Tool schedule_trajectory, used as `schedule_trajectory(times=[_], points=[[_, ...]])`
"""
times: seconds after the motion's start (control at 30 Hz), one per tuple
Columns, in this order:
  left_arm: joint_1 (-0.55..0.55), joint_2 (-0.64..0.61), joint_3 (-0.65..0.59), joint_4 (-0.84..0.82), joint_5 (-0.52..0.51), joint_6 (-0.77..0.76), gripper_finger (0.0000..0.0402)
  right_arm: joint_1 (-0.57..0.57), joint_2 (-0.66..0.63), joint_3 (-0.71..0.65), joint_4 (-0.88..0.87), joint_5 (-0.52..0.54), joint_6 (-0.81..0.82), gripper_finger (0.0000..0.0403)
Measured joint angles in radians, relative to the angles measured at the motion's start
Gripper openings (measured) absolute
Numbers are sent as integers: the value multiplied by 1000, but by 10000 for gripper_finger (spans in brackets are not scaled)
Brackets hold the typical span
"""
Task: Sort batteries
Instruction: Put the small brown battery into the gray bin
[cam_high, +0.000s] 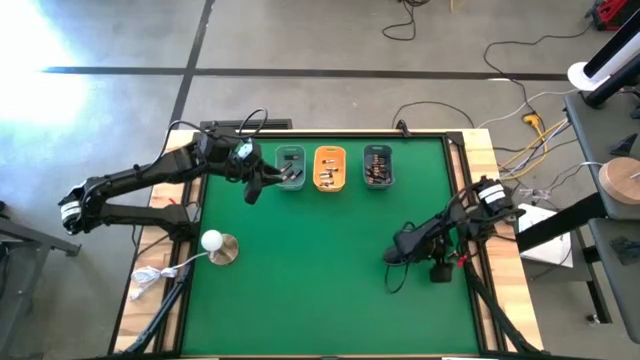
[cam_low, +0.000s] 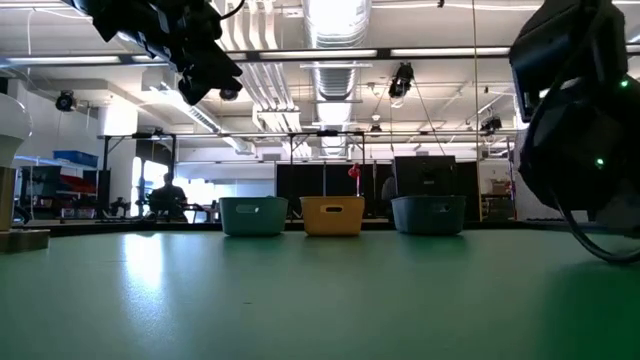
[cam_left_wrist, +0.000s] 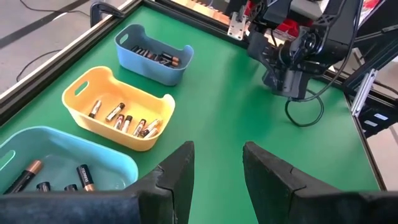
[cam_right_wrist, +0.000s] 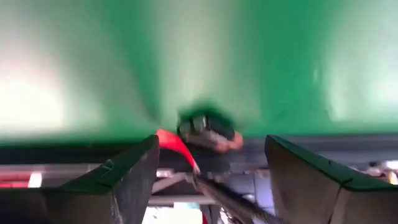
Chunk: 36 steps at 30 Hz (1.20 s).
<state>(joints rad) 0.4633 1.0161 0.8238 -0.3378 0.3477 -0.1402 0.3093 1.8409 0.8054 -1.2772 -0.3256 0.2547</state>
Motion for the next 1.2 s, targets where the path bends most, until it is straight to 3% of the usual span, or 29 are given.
schedule_trajectory(times=[0.43,1.2], points=[[0,0,0,1,-1,1,117,66,102,-15,74,-5,33,225],[0,0,0,2,0,9,117,66,97,72,26,69,70,133]])
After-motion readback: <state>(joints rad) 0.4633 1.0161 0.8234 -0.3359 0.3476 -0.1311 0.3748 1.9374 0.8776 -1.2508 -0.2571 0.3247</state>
